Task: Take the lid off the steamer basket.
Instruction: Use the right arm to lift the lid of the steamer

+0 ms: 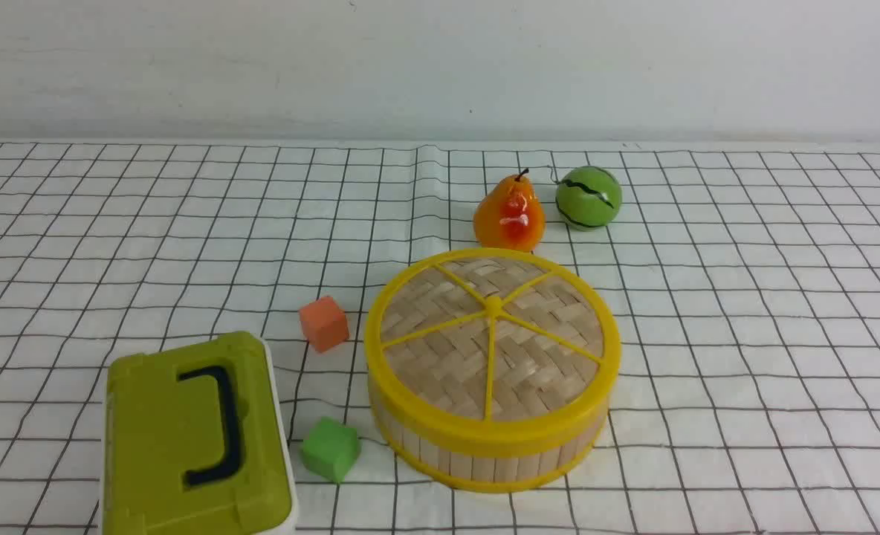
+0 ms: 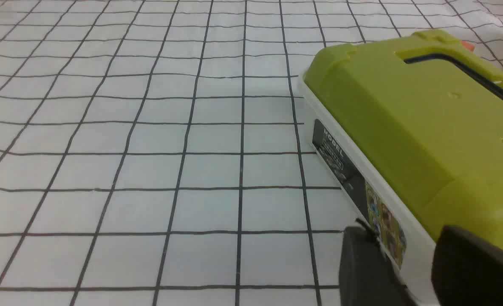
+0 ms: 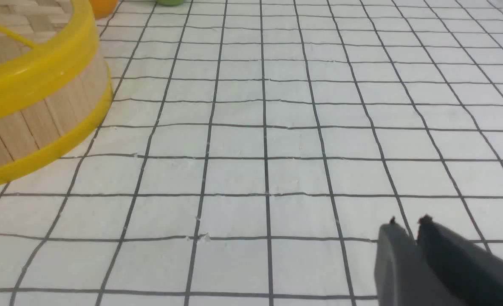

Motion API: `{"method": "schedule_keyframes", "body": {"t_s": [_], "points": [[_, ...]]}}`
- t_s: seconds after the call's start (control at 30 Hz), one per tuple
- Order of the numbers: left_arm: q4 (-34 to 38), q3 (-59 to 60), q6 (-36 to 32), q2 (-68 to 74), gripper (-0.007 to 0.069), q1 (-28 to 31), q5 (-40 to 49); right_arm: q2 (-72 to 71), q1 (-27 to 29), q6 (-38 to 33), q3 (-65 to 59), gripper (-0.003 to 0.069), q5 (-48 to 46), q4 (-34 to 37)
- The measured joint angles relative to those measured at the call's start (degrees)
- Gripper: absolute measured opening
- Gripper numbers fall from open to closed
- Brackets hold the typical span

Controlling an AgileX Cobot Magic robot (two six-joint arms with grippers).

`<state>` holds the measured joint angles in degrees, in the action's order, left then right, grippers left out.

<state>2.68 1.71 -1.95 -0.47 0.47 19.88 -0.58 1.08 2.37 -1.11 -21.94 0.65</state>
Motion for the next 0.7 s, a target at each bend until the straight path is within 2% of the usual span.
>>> {"method": "schedule_keyframes", "body": {"t_s": [0.7], "points": [[0.0,0.0,0.0,0.0,0.0239,0.0,0.0,0.0,0.0,0.0,0.0,0.0083,0.0,0.0]]}}
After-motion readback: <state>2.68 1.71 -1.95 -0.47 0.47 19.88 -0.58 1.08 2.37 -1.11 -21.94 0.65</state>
